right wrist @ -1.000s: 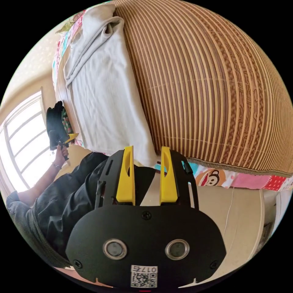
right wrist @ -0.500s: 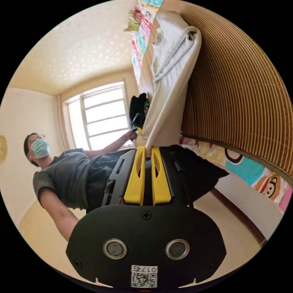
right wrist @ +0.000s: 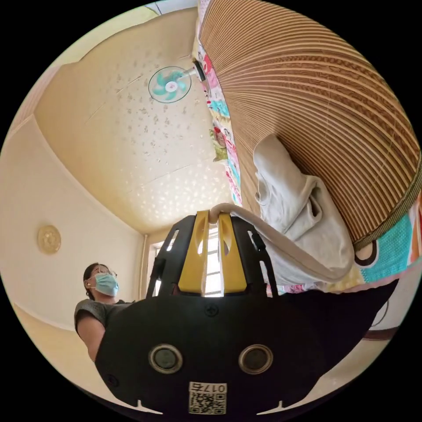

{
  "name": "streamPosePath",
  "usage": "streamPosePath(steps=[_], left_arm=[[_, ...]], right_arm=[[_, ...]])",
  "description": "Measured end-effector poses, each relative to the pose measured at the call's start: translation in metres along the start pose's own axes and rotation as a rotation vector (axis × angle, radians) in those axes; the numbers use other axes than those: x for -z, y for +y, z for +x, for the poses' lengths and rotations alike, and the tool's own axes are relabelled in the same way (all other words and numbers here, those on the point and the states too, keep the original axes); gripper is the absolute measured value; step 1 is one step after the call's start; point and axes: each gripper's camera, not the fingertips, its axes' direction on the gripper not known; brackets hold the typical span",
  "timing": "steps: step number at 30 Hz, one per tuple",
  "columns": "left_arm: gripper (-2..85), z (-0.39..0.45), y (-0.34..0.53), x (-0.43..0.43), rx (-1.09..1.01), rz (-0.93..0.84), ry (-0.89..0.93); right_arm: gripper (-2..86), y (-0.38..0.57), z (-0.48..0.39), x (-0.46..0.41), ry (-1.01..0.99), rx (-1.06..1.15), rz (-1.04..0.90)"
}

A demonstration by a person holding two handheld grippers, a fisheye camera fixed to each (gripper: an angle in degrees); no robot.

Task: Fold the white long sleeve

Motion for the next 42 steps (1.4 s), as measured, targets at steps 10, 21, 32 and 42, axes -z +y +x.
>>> streamPosePath(steps=[10,21,32,42], left_arm=[[5.2,0.004,-0.099,-0.074,-0.09,0.379,0.106],[22.9,-0.036,-0.097,-0.063,-0.04,-0.036,-0.719],[8.9,-0.071,-0.077,-0.135,-0.167,-0.36,-0.958],[7.4,-0.032,-0.019,-0.229,-0.391,-0.353,-1.099]], right_arm=[[5.7,-0.128,-0.005,-0.139,0.168,-0.126,0.269],[12.1,-0.129,-0.015,-0.255,0.751,0.097,-0.27],[15.2,-0.041,0.076,-0.456,0.97,0.043,-0.778],[15.0,0.014,0.091,-0.645,1.52,0.327,-1.273]])
